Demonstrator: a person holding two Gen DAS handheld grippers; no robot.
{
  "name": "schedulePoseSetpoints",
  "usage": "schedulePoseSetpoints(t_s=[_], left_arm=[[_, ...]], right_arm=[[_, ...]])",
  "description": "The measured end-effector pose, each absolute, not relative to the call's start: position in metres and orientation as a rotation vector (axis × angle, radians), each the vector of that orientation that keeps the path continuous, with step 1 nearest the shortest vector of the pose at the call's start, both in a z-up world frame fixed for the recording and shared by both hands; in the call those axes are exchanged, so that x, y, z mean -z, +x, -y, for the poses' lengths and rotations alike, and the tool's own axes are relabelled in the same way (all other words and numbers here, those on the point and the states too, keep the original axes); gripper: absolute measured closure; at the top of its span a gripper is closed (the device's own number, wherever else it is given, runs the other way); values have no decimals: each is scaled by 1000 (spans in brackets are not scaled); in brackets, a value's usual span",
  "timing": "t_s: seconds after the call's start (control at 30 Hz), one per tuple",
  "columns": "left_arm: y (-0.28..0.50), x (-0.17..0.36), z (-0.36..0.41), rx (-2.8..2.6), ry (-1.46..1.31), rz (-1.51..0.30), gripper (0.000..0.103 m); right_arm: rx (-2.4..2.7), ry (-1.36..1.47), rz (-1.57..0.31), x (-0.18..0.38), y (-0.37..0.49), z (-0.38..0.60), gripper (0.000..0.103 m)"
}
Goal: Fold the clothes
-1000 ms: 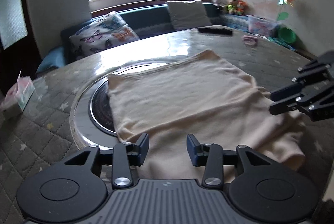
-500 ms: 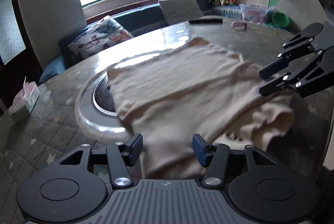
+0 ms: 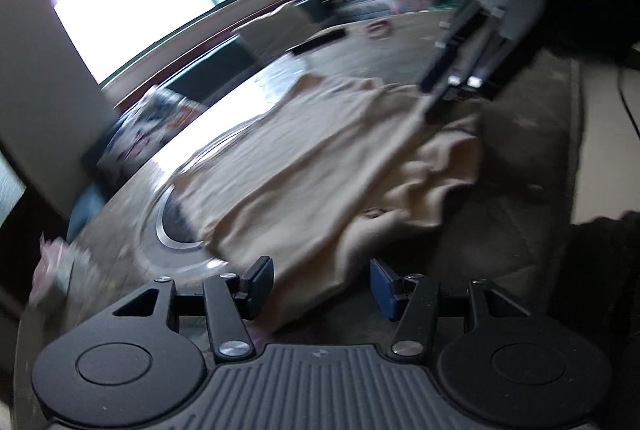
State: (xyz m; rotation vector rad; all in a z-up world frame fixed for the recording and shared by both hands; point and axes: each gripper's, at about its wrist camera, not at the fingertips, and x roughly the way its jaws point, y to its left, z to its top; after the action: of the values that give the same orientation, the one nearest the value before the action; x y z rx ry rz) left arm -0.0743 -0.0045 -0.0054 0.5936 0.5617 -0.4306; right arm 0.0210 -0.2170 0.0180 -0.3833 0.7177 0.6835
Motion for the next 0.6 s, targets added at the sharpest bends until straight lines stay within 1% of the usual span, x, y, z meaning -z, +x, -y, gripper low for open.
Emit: schedulePoseSetpoints(t_s=[0.07, 0.1, 0.13, 0.17, 0.2, 0.27, 0.33, 0.4, 0.6], left_arm=[[-73, 8, 12, 452, 599, -542, 47], [-72, 9, 15, 462, 598, -534, 49], [-71, 9, 17, 470, 594, -527, 57], [-70, 9, 19, 478, 589, -521, 67], [-68, 7, 20, 485, 575, -518, 71], [-63, 2, 19, 491, 536, -513, 87], [-56, -7, 15, 480, 485, -512, 90], [-45, -15, 10, 470, 421, -522, 91], [-10, -29, 0, 437, 301, -547, 92]], right_arm=[[-688, -396, -709, -22, 18, 218, 60], [-694, -404, -709, -24, 16, 219, 57], [-700, -415, -706, -25, 13, 220, 51], [-707, -430, -701, -26, 10, 220, 50], [-714, -444, -697, -27, 7, 221, 49], [-734, -467, -693, -30, 2, 222, 48], [-757, -488, -688, -31, -3, 223, 41], [-789, -518, -679, -31, -8, 223, 37], [-827, -572, -625, -24, -8, 211, 37]])
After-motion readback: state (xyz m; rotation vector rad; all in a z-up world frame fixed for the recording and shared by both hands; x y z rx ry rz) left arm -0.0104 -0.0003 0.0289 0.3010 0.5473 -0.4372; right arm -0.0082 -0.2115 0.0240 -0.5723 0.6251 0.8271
